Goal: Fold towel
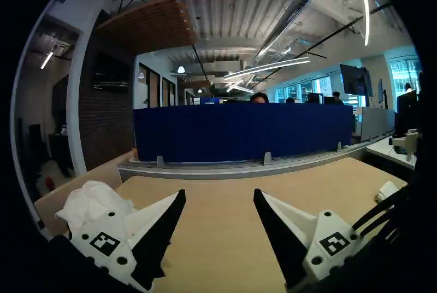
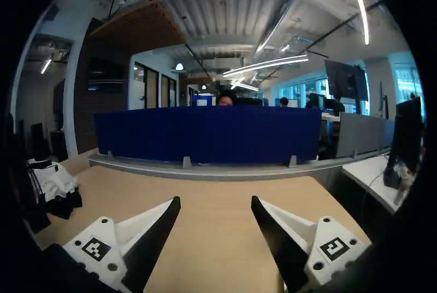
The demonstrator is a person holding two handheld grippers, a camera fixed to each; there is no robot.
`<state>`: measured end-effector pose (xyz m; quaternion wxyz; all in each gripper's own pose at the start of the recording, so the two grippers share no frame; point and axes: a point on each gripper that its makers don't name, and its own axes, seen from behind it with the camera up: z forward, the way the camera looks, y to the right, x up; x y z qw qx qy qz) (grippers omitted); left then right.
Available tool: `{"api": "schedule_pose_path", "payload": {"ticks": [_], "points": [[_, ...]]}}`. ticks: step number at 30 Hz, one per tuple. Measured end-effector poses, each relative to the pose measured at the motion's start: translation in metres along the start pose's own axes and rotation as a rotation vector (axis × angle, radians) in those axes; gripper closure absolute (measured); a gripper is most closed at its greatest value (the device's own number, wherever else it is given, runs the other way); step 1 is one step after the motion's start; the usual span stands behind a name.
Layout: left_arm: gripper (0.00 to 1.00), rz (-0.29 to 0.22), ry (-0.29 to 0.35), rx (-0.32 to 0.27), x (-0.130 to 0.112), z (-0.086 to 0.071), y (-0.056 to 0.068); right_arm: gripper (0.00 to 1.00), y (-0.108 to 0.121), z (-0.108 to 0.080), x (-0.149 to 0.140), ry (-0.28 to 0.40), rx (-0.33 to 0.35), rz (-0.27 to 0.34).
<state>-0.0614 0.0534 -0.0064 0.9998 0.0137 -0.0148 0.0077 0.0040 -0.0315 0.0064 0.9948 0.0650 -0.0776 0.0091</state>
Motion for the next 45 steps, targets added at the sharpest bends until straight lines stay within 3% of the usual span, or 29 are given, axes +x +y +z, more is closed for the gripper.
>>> {"api": "schedule_pose_path", "payload": {"ticks": [7,11,20,29,35,45], "points": [[0.08,0.06,0.016,0.013,-0.018,0.004,-0.006,0.0,-0.007,0.006,-0.003,-0.011,-0.011,0.029],[0.08,0.07,0.027,0.016,-0.03,0.008,-0.01,0.0,-0.012,0.009,-0.009,-0.027,-0.014,0.021],[0.08,0.056,0.037,0.015,-0.069,0.019,-0.019,0.0,-0.031,0.015,-0.022,-0.037,-0.014,0.011],[0.08,0.023,0.053,0.015,-0.102,0.02,-0.022,0.0,-0.032,0.019,-0.04,-0.032,-0.028,0.0],[0.08,0.022,0.059,0.007,-0.113,0.019,-0.018,0.0,-0.031,0.021,-0.047,-0.033,-0.028,0.0],[0.08,0.012,0.06,0.017,-0.124,0.019,-0.022,0.0,-0.025,0.022,-0.048,-0.03,-0.029,0.0]]}}
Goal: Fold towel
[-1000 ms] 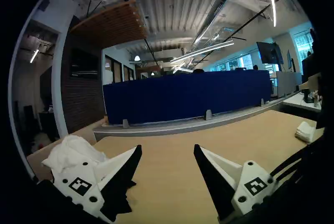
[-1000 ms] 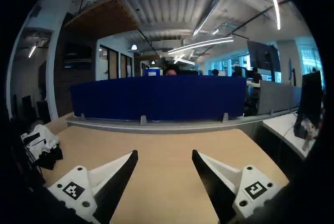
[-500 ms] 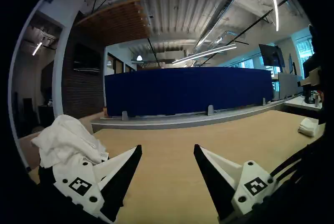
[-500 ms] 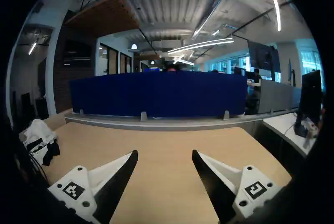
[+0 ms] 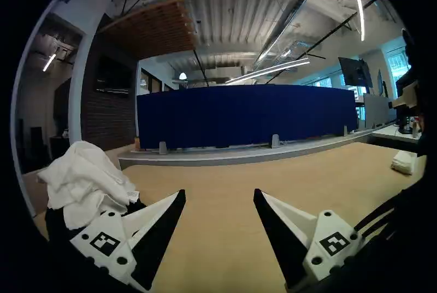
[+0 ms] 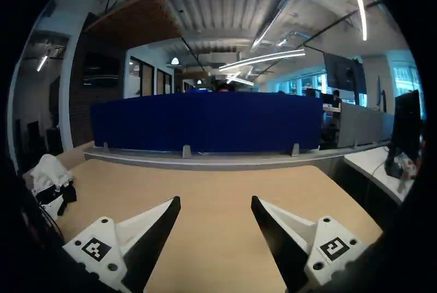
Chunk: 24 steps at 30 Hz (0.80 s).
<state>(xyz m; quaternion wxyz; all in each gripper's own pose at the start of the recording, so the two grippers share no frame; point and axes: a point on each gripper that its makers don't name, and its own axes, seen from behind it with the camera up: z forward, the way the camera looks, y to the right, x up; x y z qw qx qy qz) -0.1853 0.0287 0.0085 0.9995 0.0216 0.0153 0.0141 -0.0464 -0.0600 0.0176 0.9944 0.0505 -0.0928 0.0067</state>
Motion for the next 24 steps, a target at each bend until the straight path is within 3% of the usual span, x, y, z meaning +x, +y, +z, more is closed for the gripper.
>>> {"api": "schedule_pose_path", "payload": {"ticks": [15,24], "points": [[0.07,-0.045,0.019,-0.006,-0.0023,0.0007,-0.0066,0.0,0.0007,0.0001,-0.003,-0.002,0.002,-0.004],[0.07,-0.047,0.019,-0.014,-0.0043,0.0025,-0.0055,0.0,0.0026,0.0004,0.0046,0.026,0.002,0.003]]}}
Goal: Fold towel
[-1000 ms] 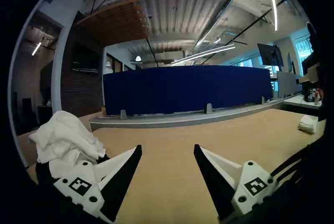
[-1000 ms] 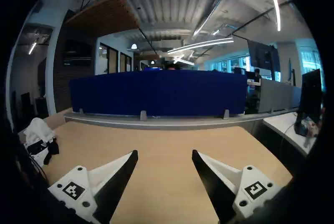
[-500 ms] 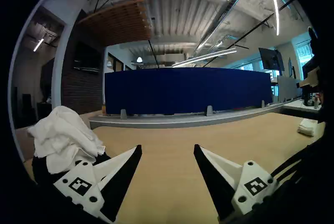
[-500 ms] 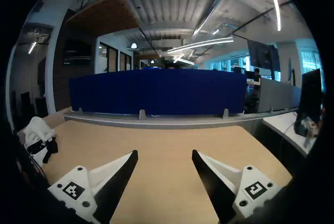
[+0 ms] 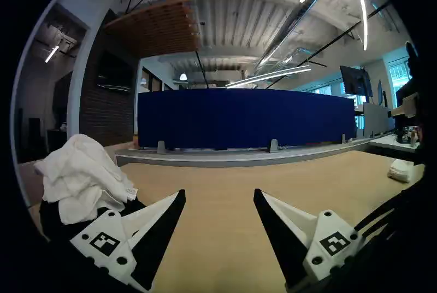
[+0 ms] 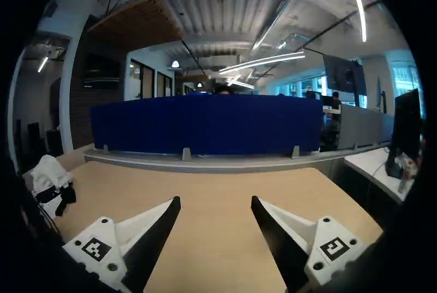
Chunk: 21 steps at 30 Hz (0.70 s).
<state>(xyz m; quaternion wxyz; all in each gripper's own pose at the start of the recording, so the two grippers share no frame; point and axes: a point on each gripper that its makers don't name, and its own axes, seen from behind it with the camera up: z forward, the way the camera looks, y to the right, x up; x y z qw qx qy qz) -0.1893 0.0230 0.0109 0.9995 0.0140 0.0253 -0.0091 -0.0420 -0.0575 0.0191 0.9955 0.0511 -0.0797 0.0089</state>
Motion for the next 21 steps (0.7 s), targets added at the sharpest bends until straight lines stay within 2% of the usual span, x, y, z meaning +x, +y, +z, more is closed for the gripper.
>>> {"api": "schedule_pose_path", "payload": {"ticks": [12,21], "points": [[0.07,0.001,0.0,0.0,0.0,0.0,0.0,0.0,0.008,-0.003,0.022,0.055,0.001,0.0],[0.07,0.001,0.0,0.0,0.0,0.0,0.0,0.0,0.023,0.0,0.039,0.102,-0.013,0.0]]}}
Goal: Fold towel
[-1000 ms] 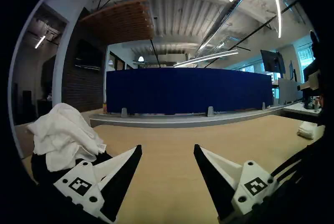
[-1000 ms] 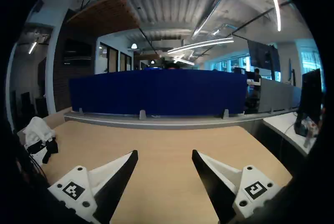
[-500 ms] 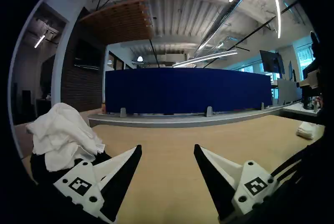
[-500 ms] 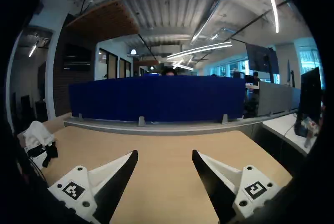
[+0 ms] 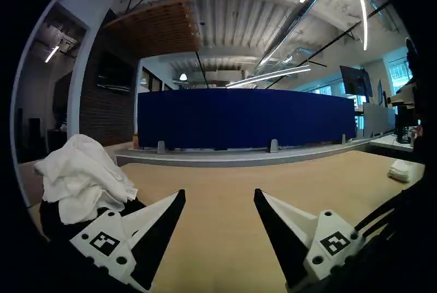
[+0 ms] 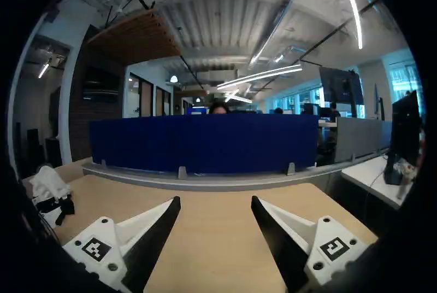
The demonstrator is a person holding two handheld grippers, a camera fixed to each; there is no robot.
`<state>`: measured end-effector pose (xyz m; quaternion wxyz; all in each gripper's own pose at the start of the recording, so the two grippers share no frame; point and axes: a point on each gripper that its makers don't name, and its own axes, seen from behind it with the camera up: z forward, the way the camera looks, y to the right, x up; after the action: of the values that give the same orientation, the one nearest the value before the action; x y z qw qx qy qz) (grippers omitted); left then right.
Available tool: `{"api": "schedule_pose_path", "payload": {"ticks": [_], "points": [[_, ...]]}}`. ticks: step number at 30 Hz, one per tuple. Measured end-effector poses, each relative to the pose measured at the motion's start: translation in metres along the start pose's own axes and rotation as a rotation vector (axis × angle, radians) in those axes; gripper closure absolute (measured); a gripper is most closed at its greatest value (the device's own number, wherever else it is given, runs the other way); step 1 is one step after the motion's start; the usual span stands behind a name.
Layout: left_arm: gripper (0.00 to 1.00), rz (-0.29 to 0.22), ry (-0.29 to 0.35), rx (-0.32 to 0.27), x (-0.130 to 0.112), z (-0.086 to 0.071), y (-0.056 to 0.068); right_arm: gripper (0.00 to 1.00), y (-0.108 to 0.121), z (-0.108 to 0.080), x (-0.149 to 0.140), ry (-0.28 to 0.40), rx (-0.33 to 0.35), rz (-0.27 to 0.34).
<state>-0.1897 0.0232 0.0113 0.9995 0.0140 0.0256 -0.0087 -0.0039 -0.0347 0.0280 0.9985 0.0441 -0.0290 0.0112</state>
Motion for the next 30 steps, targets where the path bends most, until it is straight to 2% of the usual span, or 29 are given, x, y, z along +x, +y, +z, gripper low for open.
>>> {"api": "schedule_pose_path", "payload": {"ticks": [12,21,30], "points": [[0.07,0.0,0.0,0.0,0.0,0.0,-0.001,0.0,0.013,0.007,-0.005,0.021,-0.017,-0.015],[0.07,0.0,0.0,0.0,0.0,0.0,-0.002,0.0,0.028,0.012,-0.026,0.019,-0.062,-0.006],[0.07,0.0,0.0,0.0,-0.001,0.0,-0.003,0.0,0.031,0.015,-0.053,0.033,-0.057,0.016]]}}
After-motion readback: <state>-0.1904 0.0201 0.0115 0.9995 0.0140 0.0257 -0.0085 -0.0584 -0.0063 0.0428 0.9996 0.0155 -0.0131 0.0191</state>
